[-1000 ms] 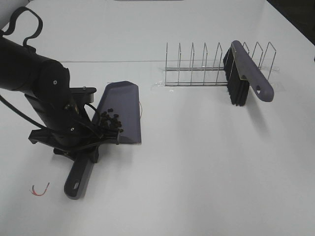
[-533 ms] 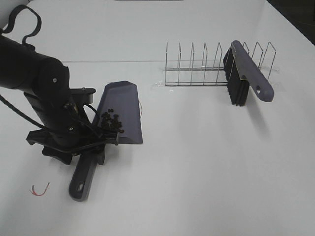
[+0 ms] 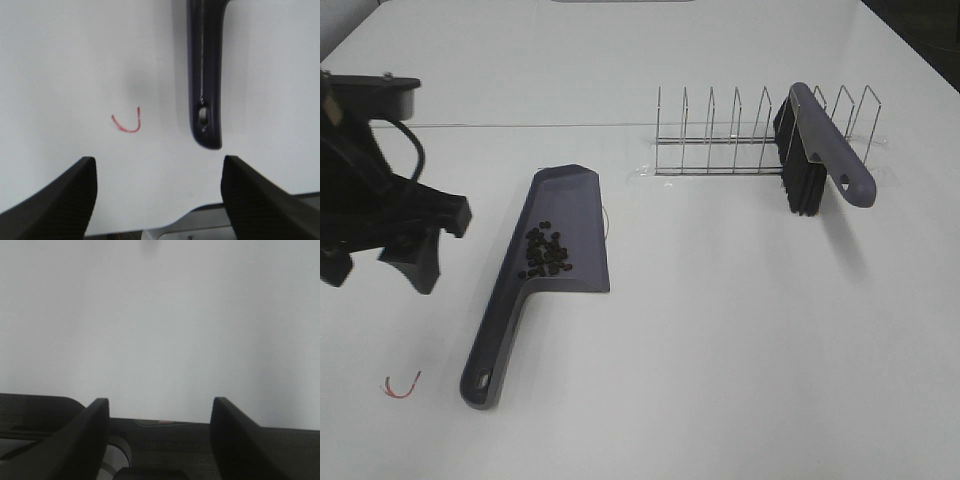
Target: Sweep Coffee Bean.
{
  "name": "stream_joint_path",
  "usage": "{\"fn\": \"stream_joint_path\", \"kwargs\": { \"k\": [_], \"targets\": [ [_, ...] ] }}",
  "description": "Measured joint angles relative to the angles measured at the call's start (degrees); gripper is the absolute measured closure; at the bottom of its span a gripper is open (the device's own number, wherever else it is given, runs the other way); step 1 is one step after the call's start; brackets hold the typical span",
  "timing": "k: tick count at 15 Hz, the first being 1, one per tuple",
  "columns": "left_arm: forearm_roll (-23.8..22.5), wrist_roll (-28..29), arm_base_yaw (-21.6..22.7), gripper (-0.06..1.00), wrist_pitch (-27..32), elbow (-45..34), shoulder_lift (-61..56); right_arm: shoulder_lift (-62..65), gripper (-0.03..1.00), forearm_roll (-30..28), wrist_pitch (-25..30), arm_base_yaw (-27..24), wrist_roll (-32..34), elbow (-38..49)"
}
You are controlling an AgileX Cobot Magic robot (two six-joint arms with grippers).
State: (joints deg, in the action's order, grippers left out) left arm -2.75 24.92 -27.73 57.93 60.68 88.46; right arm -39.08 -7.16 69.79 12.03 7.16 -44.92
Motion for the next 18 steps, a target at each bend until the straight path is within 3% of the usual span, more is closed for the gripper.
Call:
{"fn": "stream_joint_path", "kwargs": {
  "k": [3, 5, 9, 14, 18],
  "targets": [
    [-1.09, -0.17, 0.00, 0.28, 8.77, -3.27, -10.66, 4.01, 0.38, 0.92, 0.06, 0.00, -0.06, 5.27],
    [-1.09, -0.17, 0.00, 0.28, 10.83, -6.65, -16.21, 5.73, 0.38, 1.20, -1.26, 0.00, -0.06, 7.62],
    [-0.97, -1.20, 0.00, 0.28, 11.40, -18.51, -36.27, 12.20, 0.38, 2.18, -4.64, 0.00, -0.06, 13.06],
    [0.69, -13.01, 0.00, 0.28, 11.86, -27.22, -65.26, 20.68, 0.38, 5.67, -7.62, 0.00, -5.44, 14.95],
    [3.50, -18.05, 0.00, 0.28, 8.59, -29.22, -77.06, 25.90, 0.38, 6.19, -8.31, 0.00, -7.16, 15.07]
  ]
}}
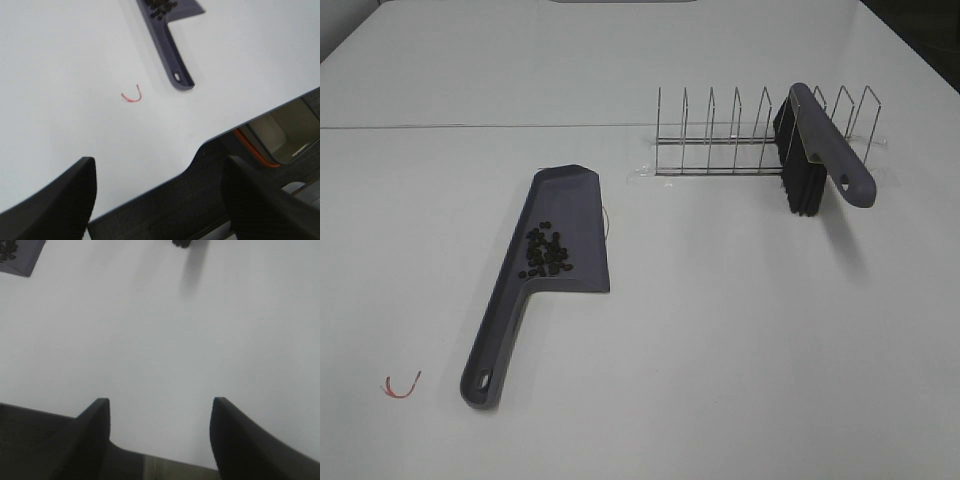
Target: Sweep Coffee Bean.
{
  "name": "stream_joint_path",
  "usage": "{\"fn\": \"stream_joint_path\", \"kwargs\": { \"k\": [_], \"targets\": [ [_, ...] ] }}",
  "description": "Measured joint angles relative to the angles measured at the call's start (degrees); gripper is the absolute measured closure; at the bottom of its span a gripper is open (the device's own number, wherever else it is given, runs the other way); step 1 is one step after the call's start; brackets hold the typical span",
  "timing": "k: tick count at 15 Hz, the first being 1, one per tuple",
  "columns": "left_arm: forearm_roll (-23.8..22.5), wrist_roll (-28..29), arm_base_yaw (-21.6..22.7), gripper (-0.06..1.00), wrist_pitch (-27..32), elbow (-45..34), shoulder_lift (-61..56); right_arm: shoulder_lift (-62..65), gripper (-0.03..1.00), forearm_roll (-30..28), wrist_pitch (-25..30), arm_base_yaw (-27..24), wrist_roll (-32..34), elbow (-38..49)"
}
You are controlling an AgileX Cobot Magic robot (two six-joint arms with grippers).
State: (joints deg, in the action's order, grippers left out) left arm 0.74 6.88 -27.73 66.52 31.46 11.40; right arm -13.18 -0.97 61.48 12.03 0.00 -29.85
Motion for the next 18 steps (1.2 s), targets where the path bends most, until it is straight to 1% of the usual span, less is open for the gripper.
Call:
{"fn": "stream_joint_path", "kwargs": {
  "k": [4, 5, 16, 18],
  "targets": [
    [6.47, -10.94, 0.00, 0.28, -5.27, -2.06, -2.41, 3.44, 0.38, 0.00, -0.29, 0.00, -0.63, 1.03],
    [7.56, -12.43, 0.00, 0.28, -5.84, -2.29, -2.41, 3.44, 0.38, 0.00, -0.29, 0.00, -0.63, 1.03],
    [7.79, -12.78, 0.00, 0.28, -6.25, -2.29, -2.41, 3.44, 0.38, 0.06, -0.29, 0.00, -0.63, 1.03],
    [7.79, -12.78, 0.63, 0.28, -6.25, -2.29, -2.41, 3.44, 0.38, 0.06, -0.29, 0.00, -0.63, 1.03]
  ]
}}
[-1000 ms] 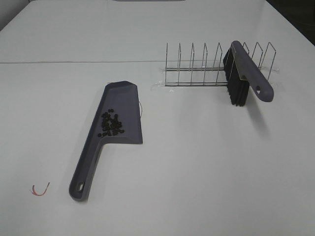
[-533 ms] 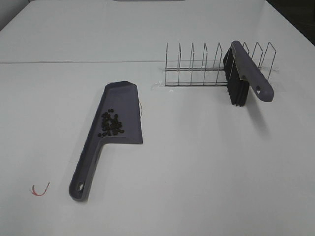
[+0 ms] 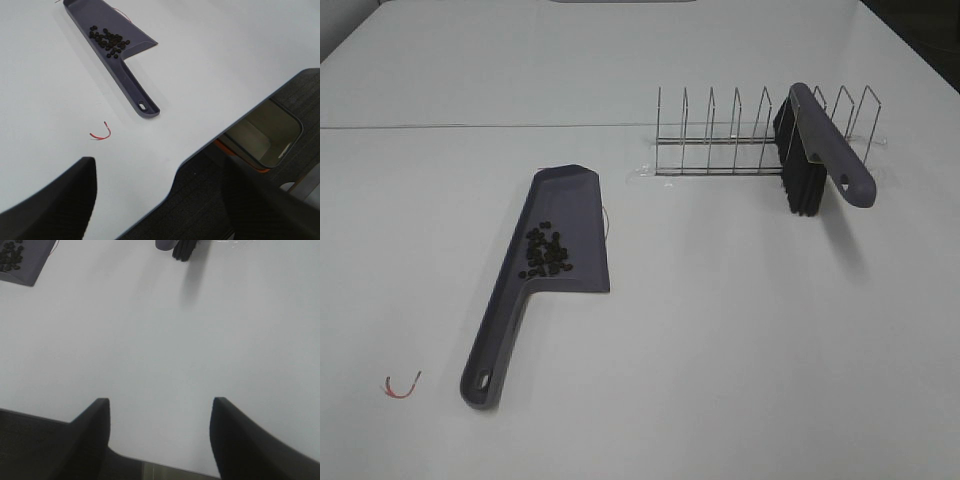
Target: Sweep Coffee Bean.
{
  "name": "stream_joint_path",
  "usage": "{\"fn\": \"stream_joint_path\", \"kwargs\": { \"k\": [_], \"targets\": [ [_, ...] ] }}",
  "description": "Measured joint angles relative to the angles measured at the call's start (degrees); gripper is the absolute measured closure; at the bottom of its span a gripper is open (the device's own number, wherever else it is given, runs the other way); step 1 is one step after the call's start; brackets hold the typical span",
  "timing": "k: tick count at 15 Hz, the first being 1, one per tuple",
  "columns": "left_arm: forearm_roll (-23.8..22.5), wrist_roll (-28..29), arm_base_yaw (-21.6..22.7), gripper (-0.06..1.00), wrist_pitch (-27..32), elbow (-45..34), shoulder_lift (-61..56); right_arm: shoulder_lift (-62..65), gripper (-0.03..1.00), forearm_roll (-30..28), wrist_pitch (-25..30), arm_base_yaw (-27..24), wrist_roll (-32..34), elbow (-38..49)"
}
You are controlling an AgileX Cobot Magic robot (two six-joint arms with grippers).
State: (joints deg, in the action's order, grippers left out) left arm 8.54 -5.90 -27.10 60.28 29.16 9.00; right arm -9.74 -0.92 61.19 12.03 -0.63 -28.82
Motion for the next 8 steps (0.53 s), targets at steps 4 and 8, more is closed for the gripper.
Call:
{"fn": "stream_joint_path", "kwargs": {
  "k": [4, 8],
  "targets": [
    [0.00, 0.00, 11.40, 0.28, -0.06, 0.00, 0.00, 0.00, 0.38, -1.95, 0.00, 0.00, 0.00, 0.00],
    [0.00, 0.00, 21.77, 0.28, -0.17, 0.00, -0.17, 0.00, 0.38, -1.95, 0.00, 0.00, 0.00, 0.00]
  ]
}}
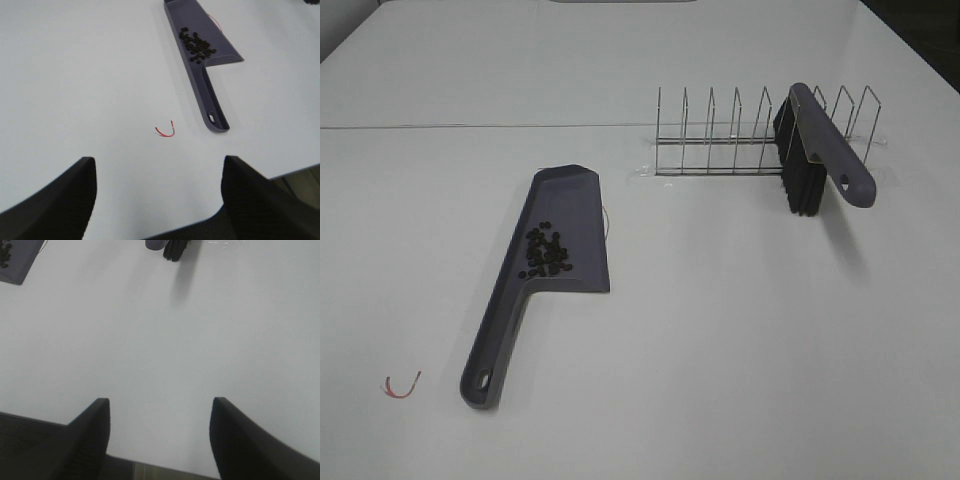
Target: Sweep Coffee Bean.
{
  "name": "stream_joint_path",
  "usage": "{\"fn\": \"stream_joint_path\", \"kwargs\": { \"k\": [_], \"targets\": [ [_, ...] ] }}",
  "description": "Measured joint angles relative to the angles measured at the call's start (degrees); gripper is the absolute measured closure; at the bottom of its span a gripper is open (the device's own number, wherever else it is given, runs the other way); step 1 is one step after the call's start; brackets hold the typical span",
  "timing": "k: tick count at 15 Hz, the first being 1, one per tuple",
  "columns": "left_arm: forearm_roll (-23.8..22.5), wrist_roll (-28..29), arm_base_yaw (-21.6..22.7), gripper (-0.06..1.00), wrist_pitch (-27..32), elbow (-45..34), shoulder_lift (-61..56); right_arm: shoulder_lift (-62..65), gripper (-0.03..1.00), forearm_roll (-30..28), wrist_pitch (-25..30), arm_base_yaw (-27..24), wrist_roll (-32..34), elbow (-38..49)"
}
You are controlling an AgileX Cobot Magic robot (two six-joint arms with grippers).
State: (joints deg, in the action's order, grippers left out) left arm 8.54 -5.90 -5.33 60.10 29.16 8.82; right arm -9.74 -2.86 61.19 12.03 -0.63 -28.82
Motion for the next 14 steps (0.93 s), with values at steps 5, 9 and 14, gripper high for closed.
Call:
{"fn": "stream_joint_path", "kwargs": {
  "k": [5, 9, 14],
  "targets": [
    [0.06, 0.00, 3.55, 0.28, -0.06, -0.06, -9.00, 0.00, 0.38, 0.00, 0.00, -11.80, 0.00, 0.00],
    [0.06, -0.06, 3.55, 0.28, -0.06, -0.06, -9.11, 3.67, 0.38, -0.11, -0.06, -16.90, 0.06, 0.00],
    [0.06, -0.06, 3.55, 0.28, -0.06, -0.06, -9.11, 10.03, 0.38, -0.17, 0.00, -16.90, 0.06, 0.00]
  ]
}}
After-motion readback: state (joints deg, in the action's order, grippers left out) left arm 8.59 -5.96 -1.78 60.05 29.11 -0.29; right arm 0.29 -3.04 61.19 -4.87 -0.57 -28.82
